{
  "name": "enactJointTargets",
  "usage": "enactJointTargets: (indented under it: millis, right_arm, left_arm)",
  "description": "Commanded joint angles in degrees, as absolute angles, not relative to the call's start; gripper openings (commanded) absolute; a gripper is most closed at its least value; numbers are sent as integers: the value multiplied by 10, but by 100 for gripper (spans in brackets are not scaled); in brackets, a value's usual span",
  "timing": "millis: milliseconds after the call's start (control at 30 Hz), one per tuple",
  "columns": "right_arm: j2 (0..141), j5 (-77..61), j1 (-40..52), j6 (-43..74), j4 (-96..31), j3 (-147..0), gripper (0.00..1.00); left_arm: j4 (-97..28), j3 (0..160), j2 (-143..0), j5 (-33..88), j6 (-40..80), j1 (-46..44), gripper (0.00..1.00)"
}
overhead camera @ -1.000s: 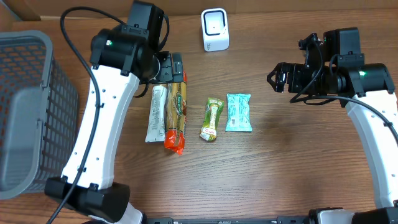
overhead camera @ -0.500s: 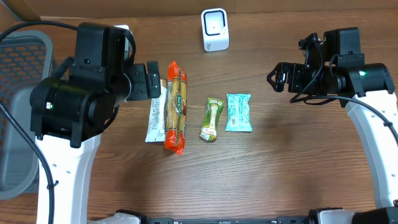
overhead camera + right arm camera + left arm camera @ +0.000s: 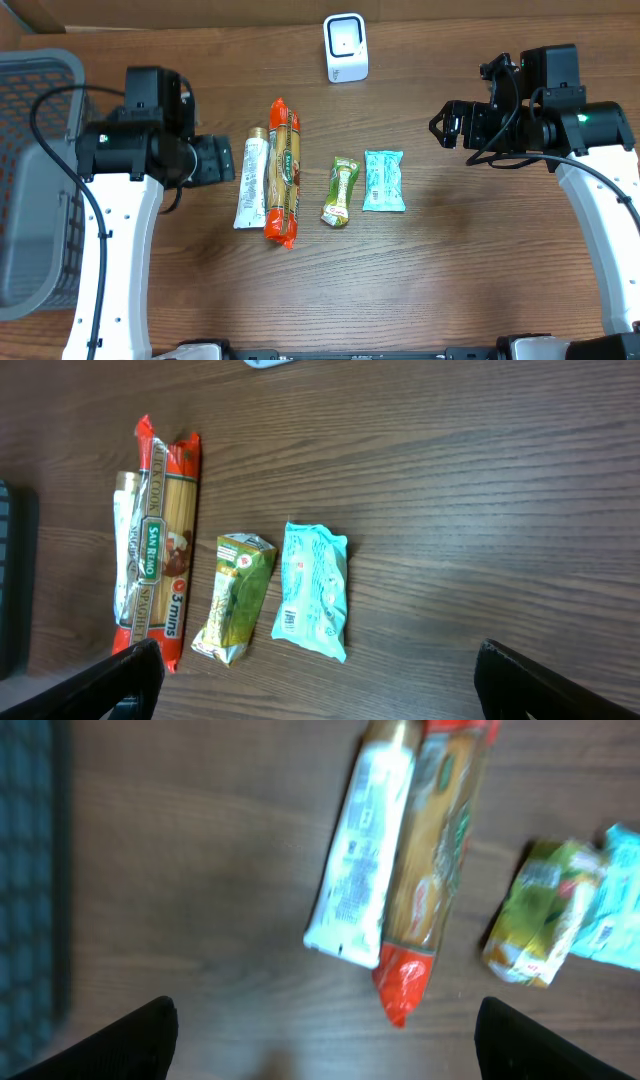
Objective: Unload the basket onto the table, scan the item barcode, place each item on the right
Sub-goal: 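Move the right gripper down onto the mint-green wipes pack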
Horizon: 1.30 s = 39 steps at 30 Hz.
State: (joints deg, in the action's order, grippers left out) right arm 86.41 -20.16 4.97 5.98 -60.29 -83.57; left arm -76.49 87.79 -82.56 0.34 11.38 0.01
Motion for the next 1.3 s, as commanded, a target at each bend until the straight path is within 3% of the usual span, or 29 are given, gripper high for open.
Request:
enactJointTargets:
  millis: [0, 200, 333, 500, 800, 933, 1067, 1100, 1267]
  right_arm:
    - [861, -207, 53, 55, -601, -851, 100]
    - [864, -207, 53, 55, -599, -845, 100]
    - [877, -207, 53, 55, -596, -843, 100]
    - [908, -235, 64, 46, -575, -843, 100]
    - [990, -237, 102, 7, -557, -843, 100]
    - [1027, -237, 111, -1, -548, -843, 95]
    - [1052, -236, 119, -1, -534, -843, 79]
    - [1057, -237, 119, 0, -533, -843, 70]
    - [1085, -236, 119, 13, -525, -843, 68]
  left_arm:
    - [-753, 817, -769, 56, 127, 14, 86]
    - [-695, 692, -661, 31, 172, 12, 88]
    - [-659, 625, -596, -19, 167, 12, 96]
    - [-675, 611, -597, -81, 167, 12, 100]
    - [-674, 611, -619, -79, 168, 12, 100]
    - [-674, 611, -622, -79, 167, 12, 100]
    - [-674, 611, -622, -79, 168, 12, 100]
    - [-674, 611, -622, -79, 168, 12, 99]
    - [-674, 611, -623, -79, 168, 12, 100]
